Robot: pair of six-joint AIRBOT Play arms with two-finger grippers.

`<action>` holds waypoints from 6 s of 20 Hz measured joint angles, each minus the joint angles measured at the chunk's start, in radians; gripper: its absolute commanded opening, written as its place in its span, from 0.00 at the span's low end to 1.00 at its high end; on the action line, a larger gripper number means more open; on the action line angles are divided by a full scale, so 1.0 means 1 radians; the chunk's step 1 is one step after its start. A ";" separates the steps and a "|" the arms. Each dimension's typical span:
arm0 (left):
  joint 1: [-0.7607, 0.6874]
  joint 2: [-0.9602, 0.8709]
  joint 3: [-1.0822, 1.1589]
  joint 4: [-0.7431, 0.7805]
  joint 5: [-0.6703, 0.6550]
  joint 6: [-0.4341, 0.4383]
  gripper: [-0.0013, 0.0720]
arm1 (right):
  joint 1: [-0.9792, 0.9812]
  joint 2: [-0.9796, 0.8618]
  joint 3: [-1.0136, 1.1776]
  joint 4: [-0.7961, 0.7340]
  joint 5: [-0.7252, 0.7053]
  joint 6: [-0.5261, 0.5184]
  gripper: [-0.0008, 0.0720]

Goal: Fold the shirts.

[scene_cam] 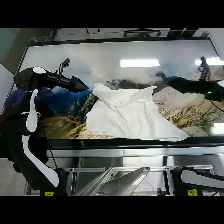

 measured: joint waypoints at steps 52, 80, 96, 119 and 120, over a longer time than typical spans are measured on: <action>-0.060 0.620 -0.117 -0.420 0.048 0.076 0.05 | -0.264 0.395 0.201 0.400 0.287 0.042 0.04; -0.086 0.277 -0.307 -0.040 0.291 0.097 0.99 | 0.062 -0.247 0.265 -0.282 0.043 0.237 0.67; -0.450 0.485 -0.967 -0.048 0.464 -0.068 0.96 | -0.150 -0.371 0.275 -0.356 0.082 0.178 0.89; -0.544 0.449 -0.685 -0.038 0.639 -0.136 0.05 | -0.062 -0.374 0.309 -0.022 0.346 0.015 0.04; -0.510 0.484 -0.664 -0.037 0.618 -0.133 0.05 | -0.074 -0.349 0.315 0.038 0.369 0.003 0.04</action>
